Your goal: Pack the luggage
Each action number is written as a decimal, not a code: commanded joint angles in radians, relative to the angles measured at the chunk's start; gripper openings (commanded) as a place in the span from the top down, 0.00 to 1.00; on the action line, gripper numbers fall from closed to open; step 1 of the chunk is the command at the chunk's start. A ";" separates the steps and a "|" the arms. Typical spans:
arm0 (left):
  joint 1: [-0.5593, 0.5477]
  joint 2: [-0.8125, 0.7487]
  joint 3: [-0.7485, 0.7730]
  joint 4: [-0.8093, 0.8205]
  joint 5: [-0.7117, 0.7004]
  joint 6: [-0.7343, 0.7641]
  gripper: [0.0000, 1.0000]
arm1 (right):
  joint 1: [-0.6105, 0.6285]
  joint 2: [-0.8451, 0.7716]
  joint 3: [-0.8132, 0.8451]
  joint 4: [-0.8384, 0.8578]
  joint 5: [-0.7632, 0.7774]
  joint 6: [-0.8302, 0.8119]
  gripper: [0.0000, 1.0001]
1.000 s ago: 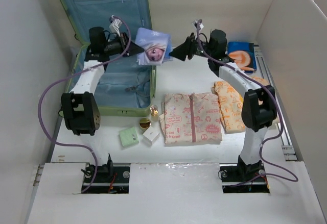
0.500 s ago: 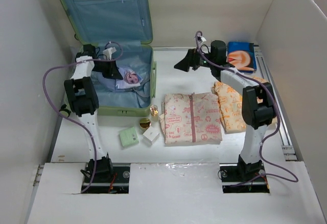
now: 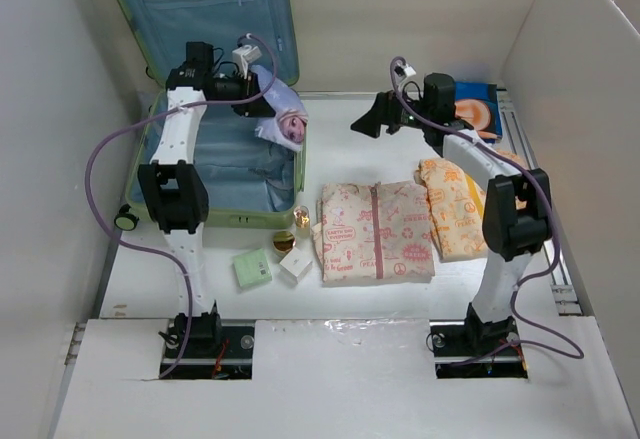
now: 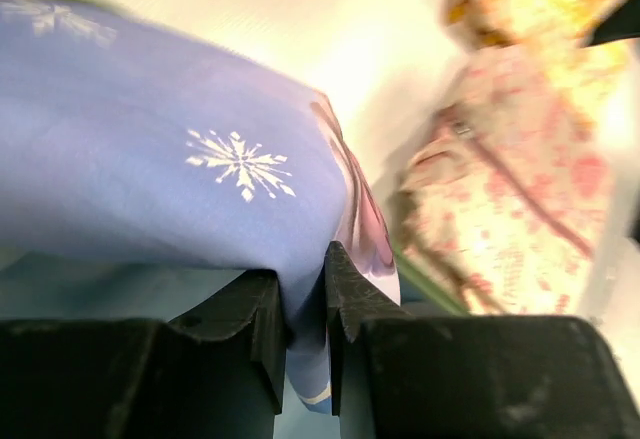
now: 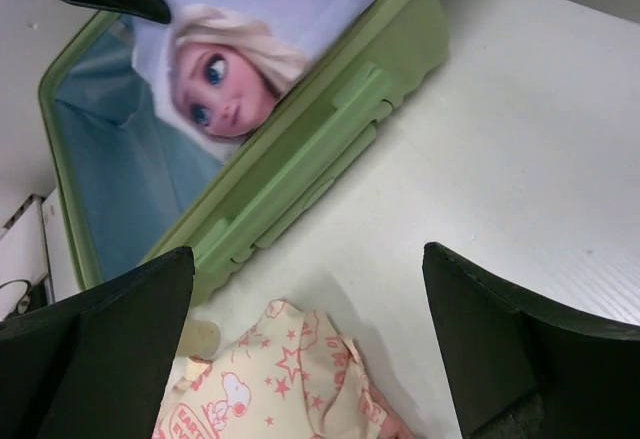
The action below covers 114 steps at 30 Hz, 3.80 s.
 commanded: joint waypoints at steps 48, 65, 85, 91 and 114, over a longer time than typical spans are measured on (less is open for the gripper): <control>0.080 0.023 -0.068 0.233 -0.572 0.005 0.00 | -0.233 -0.168 0.141 -0.454 0.723 -0.229 0.00; -0.100 -0.203 -0.088 0.338 -1.047 0.075 0.00 | -0.498 0.413 0.779 -0.682 0.662 -0.356 0.00; -0.163 -0.265 -0.128 0.414 -0.619 -0.058 0.00 | -0.586 0.721 0.946 -0.699 0.509 -0.096 0.02; -0.163 -0.265 -0.128 0.414 -0.619 -0.077 0.00 | -0.586 0.778 0.955 -0.687 0.447 0.016 0.33; -0.163 -0.286 -0.156 0.357 -0.502 -0.120 0.00 | -0.388 0.382 0.314 -0.500 0.242 -0.080 0.44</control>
